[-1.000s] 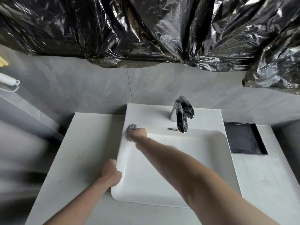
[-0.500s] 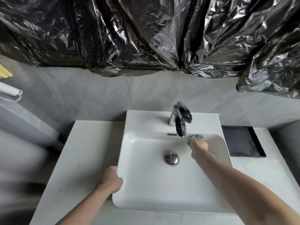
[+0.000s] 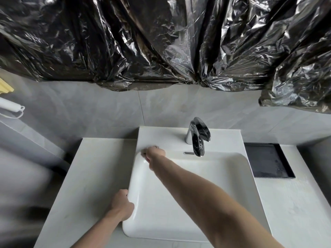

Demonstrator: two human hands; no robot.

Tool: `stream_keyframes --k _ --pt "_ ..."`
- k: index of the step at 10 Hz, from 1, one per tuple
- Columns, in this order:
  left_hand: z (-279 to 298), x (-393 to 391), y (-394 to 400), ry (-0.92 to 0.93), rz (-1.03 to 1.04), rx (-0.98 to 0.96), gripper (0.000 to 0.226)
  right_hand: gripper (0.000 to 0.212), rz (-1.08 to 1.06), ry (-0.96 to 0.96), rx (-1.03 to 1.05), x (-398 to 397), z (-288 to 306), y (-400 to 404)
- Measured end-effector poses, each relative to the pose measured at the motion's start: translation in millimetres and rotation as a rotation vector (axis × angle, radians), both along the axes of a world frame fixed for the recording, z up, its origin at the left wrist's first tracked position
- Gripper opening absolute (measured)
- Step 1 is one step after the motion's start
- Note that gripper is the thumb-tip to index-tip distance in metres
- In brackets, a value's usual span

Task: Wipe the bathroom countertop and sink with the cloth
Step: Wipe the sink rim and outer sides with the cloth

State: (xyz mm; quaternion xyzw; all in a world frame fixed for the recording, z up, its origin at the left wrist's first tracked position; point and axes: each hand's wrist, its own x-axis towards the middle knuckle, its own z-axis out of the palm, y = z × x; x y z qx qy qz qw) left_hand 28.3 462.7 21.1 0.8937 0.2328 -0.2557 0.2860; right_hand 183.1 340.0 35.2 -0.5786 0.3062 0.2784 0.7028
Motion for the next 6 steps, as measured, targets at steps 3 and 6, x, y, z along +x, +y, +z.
stream_keyframes --k 3,6 --pt "-3.0 -1.4 3.0 0.004 -0.021 0.005 0.018 0.039 0.654 -0.857 -0.962 34.6 19.6 4.3" --pt "-11.9 -0.1 11.3 0.012 -0.022 -0.039 0.011 0.085 0.735 -0.883 -1.267 46.0 -57.5 -85.7"
